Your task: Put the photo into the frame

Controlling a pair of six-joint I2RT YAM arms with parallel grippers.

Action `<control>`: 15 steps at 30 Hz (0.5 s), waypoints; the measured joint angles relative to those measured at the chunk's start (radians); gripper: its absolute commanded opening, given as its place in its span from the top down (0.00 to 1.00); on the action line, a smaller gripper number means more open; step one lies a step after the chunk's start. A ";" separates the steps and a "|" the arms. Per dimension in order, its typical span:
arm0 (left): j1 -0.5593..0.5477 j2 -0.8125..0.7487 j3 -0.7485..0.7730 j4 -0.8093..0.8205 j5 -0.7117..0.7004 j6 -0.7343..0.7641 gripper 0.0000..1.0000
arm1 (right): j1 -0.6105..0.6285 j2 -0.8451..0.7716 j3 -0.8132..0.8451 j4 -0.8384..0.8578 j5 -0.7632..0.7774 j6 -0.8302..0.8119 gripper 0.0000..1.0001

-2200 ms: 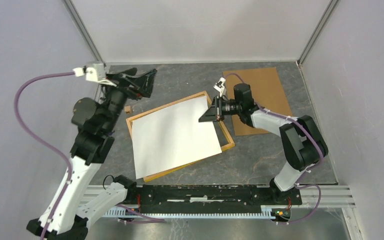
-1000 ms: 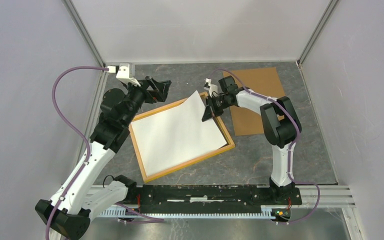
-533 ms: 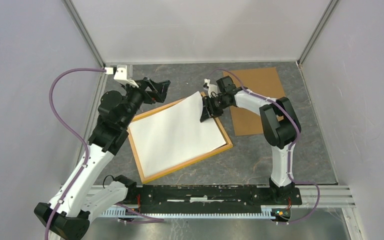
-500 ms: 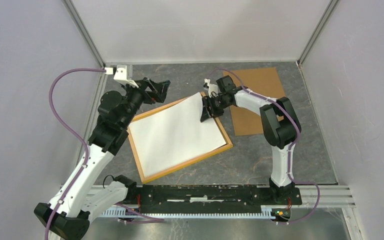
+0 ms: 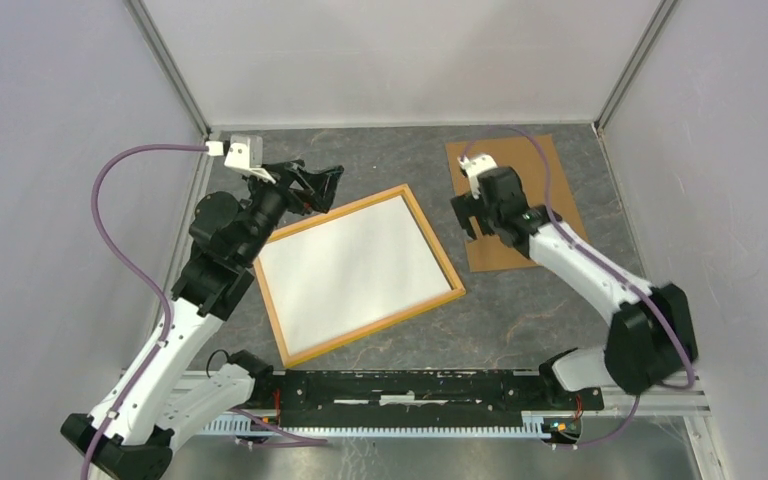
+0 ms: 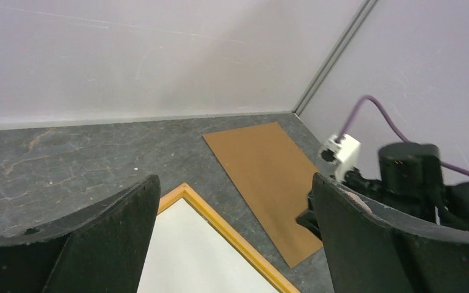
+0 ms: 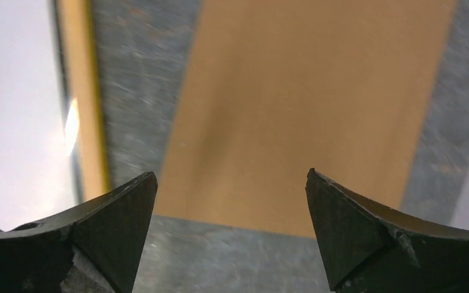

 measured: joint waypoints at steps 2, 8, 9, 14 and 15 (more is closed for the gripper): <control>-0.013 -0.002 0.000 0.006 -0.001 0.000 0.00 | -0.014 -0.146 -0.152 0.044 0.078 -0.013 0.02; -0.036 0.056 0.003 0.003 -0.006 -0.001 0.00 | -0.075 -0.204 -0.322 0.161 0.149 0.004 0.02; -0.037 0.080 0.010 -0.004 -0.006 -0.002 0.00 | -0.085 -0.204 -0.341 0.172 0.148 0.010 0.02; -0.037 0.280 0.080 -0.085 0.008 -0.043 0.00 | -0.167 -0.201 -0.406 0.211 0.122 0.047 0.02; -0.037 0.340 0.117 -0.130 0.025 -0.055 0.00 | -0.192 -0.198 -0.412 0.222 0.118 0.052 0.02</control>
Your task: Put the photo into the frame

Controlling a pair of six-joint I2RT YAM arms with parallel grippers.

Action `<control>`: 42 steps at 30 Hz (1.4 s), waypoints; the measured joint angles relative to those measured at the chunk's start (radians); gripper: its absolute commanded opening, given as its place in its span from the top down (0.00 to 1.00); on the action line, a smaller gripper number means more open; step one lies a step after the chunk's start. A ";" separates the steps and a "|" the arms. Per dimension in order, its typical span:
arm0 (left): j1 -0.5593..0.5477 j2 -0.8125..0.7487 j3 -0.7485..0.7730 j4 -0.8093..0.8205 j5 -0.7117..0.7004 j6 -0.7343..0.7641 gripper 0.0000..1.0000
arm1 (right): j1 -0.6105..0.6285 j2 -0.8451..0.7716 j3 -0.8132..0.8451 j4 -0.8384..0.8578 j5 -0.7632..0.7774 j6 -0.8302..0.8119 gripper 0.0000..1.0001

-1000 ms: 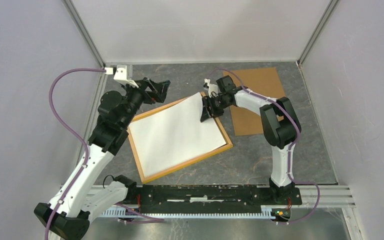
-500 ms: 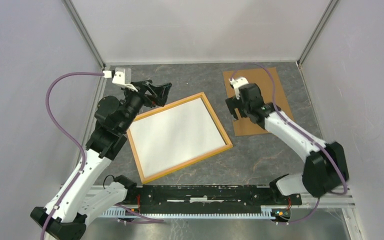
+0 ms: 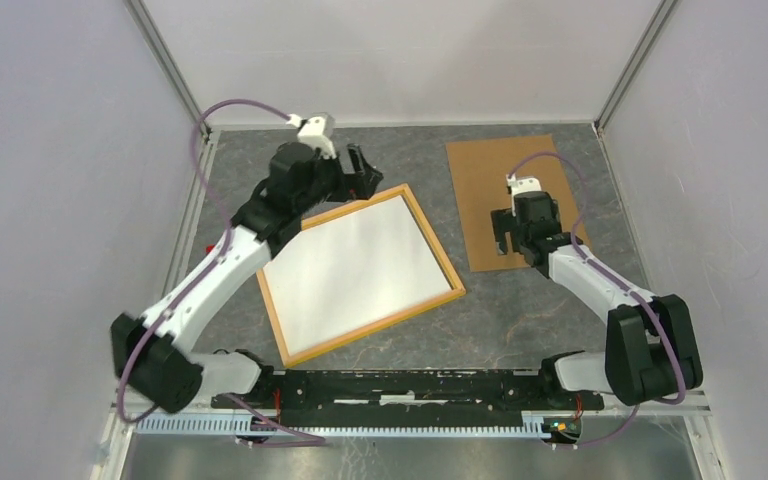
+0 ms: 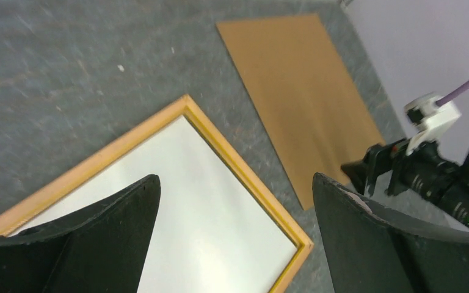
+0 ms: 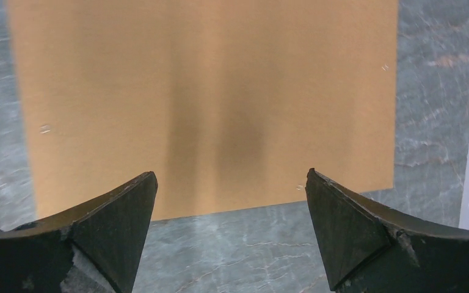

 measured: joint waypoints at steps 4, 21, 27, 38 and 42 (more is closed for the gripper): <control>-0.011 0.257 0.177 -0.142 0.073 -0.056 0.00 | -0.124 0.027 -0.008 0.027 -0.037 0.009 0.02; -0.359 0.869 0.724 -0.415 0.003 -0.344 0.00 | -0.607 0.245 0.071 0.069 -0.345 0.080 0.02; -0.373 1.016 0.783 -0.406 -0.056 -0.503 0.00 | -0.651 0.282 0.102 0.078 -0.382 0.087 0.02; -0.375 1.143 0.805 -0.350 -0.077 -0.696 0.00 | -0.685 0.340 0.119 0.131 -0.442 0.098 0.02; -0.375 1.165 0.805 -0.289 -0.048 -0.742 0.00 | -0.687 0.346 0.119 0.152 -0.476 0.099 0.03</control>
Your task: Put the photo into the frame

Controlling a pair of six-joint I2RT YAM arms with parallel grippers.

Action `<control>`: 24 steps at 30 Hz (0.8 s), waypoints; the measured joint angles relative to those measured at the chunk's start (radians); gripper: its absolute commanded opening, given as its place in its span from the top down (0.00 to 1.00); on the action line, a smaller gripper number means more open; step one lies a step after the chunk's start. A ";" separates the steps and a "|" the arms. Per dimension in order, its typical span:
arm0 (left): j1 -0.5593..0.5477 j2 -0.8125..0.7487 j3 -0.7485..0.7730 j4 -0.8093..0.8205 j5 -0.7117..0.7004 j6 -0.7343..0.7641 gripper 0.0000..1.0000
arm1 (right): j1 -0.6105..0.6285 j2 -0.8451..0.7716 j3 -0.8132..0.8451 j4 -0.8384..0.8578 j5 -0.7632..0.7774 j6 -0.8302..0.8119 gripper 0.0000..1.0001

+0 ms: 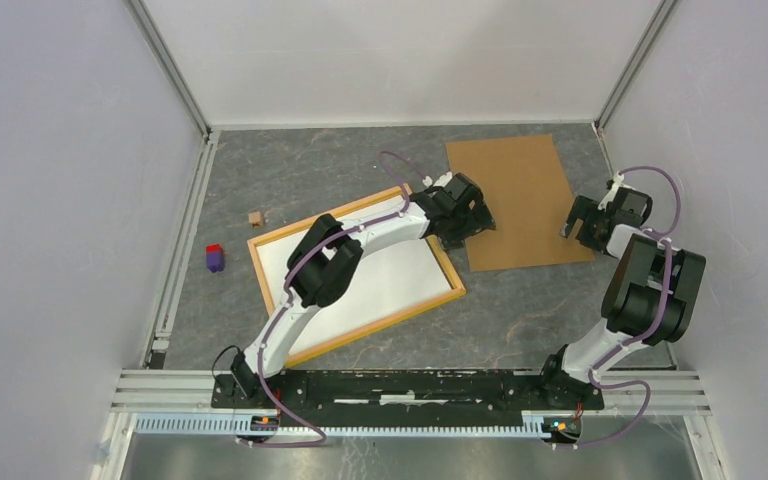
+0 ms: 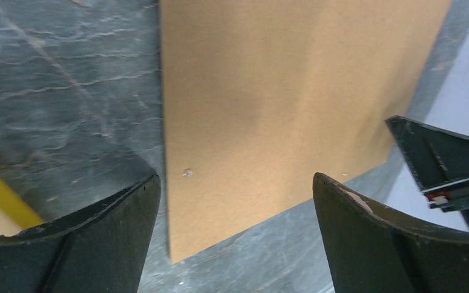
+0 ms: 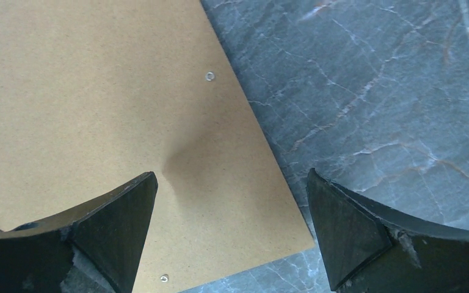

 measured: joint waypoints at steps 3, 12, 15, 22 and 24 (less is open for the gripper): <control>0.000 0.013 0.001 0.057 0.039 -0.039 0.00 | -0.001 0.002 -0.001 0.010 -0.038 0.005 0.05; 0.036 0.005 -0.089 0.259 0.126 -0.107 0.06 | -0.024 0.010 -0.032 0.101 -0.076 0.003 0.09; 0.047 -0.015 -0.158 0.364 0.135 -0.145 0.08 | -0.030 0.008 -0.050 0.137 -0.091 0.003 0.09; 0.050 -0.120 -0.344 0.570 0.134 -0.228 0.18 | -0.035 -0.014 -0.099 0.202 -0.108 0.003 0.09; 0.050 -0.164 -0.383 0.619 0.133 -0.244 0.21 | -0.035 -0.024 -0.110 0.204 -0.108 0.003 0.09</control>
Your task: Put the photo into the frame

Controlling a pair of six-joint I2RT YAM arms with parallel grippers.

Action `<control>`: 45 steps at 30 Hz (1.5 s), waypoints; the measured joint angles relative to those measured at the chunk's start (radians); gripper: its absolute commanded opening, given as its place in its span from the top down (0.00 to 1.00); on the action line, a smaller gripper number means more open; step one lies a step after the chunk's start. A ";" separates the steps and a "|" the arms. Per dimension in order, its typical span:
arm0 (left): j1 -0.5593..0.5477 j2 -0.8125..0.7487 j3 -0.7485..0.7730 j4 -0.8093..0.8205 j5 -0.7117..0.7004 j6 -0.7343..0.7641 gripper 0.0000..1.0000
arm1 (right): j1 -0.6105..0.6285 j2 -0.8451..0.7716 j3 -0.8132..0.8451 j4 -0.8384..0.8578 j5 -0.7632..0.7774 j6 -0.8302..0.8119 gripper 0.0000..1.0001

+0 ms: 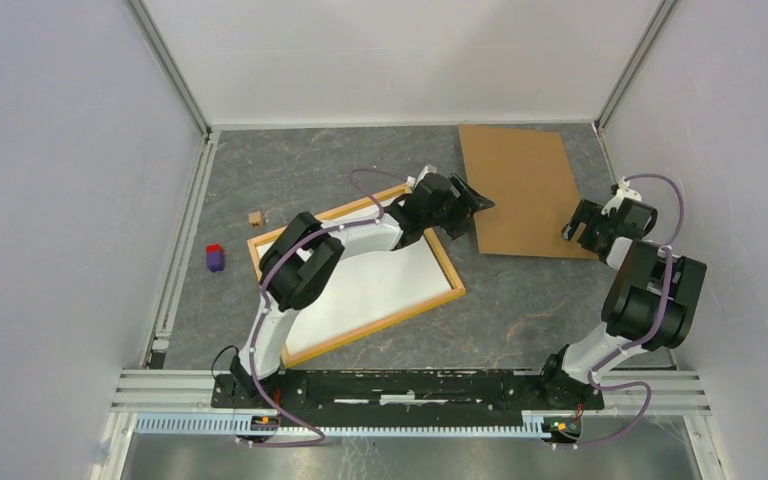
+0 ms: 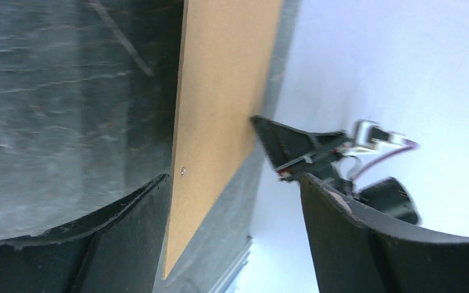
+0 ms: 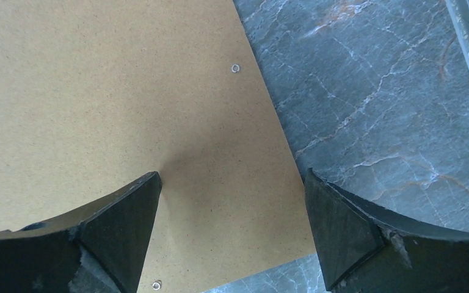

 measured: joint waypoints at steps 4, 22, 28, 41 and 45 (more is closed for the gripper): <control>-0.008 -0.069 -0.047 0.099 0.000 -0.017 0.25 | 0.000 -0.018 -0.007 -0.001 -0.032 0.031 0.09; -0.061 -0.062 -0.050 0.157 0.021 -0.026 0.49 | 0.025 -0.047 -0.011 0.022 -0.117 0.065 0.09; -0.061 0.027 -0.046 0.311 0.014 -0.080 0.51 | 0.032 -0.050 -0.011 0.043 -0.132 0.055 0.09; -0.064 0.027 -0.089 0.410 0.008 -0.108 0.51 | 0.075 -0.062 0.036 -0.028 -0.188 0.038 0.02; -0.064 0.027 -0.089 0.425 0.011 -0.116 0.51 | 0.084 -0.019 0.115 -0.102 -0.176 0.038 0.02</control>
